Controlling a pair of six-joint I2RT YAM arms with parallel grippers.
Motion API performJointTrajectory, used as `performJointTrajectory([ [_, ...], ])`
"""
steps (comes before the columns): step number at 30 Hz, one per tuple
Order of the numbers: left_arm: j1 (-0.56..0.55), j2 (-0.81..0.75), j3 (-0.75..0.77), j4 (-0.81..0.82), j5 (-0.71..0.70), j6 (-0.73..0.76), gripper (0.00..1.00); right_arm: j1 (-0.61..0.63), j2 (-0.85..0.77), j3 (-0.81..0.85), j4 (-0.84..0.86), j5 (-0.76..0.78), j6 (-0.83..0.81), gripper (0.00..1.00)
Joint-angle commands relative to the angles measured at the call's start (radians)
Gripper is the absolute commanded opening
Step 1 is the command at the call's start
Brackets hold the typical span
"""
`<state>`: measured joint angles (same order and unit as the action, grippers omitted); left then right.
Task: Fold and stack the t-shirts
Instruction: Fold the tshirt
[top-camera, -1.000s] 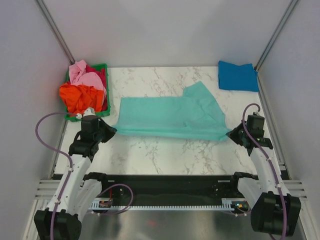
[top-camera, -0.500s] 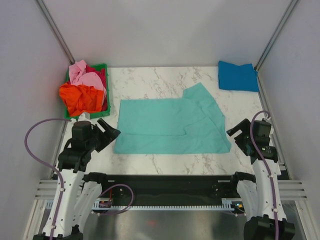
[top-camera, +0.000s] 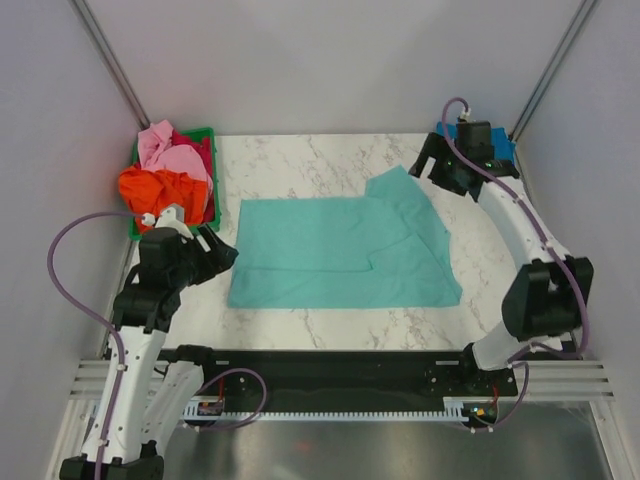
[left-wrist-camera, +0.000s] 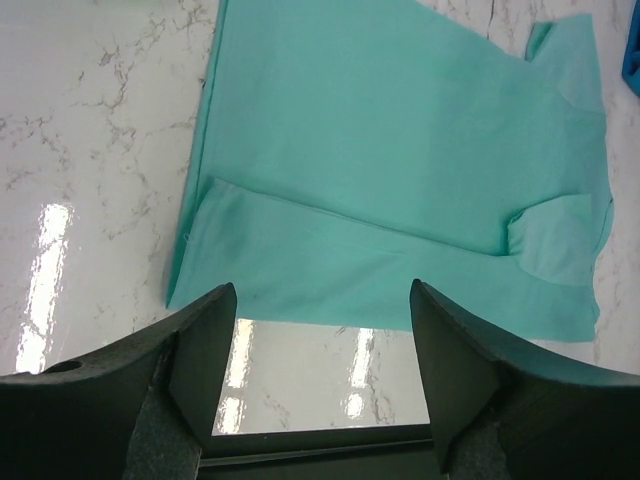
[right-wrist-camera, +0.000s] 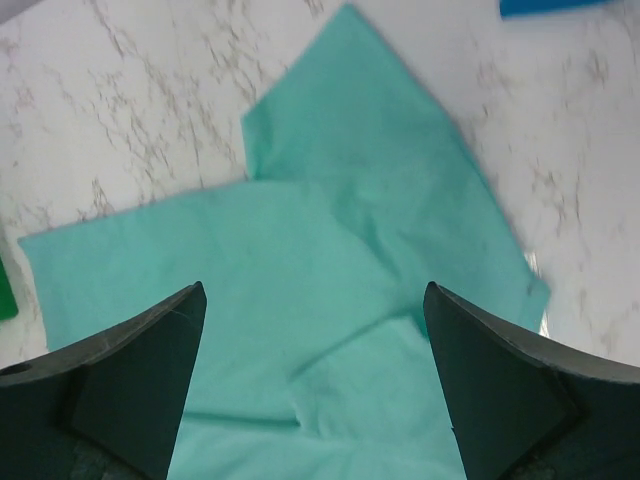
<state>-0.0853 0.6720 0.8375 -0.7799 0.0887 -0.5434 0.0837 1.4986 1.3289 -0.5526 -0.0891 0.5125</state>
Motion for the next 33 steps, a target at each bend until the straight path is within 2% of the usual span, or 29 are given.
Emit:
performJointTrajectory([
  [1,0.002,-0.060,0.002,0.042,0.000,0.057,0.77,0.028,0.196,0.244,0.002,0.124,-0.117,0.98],
  [2,0.004,-0.066,0.000,0.044,-0.004,0.059,0.77,0.036,0.303,0.294,-0.001,0.144,-0.130,0.98],
  [8,0.005,-0.110,0.003,0.036,-0.027,0.062,0.79,0.062,0.654,0.630,-0.009,0.196,-0.195,0.96],
  [12,0.013,-0.133,-0.001,0.036,-0.030,0.056,0.79,0.080,0.825,0.841,-0.035,0.216,-0.249,0.94],
  [18,0.030,-0.135,-0.003,0.041,-0.009,0.059,0.79,0.094,1.020,1.045,-0.053,0.250,-0.266,0.90],
  [29,0.076,-0.143,-0.011,0.053,0.028,0.066,0.79,0.106,1.115,1.027,-0.001,0.301,-0.267,0.72],
  [32,0.079,-0.143,-0.009,0.051,0.031,0.068,0.78,0.106,1.129,1.033,0.000,0.292,-0.259,0.59],
  [33,0.081,-0.143,-0.009,0.053,0.032,0.068,0.78,0.108,1.131,1.026,0.002,0.290,-0.255,0.51],
])
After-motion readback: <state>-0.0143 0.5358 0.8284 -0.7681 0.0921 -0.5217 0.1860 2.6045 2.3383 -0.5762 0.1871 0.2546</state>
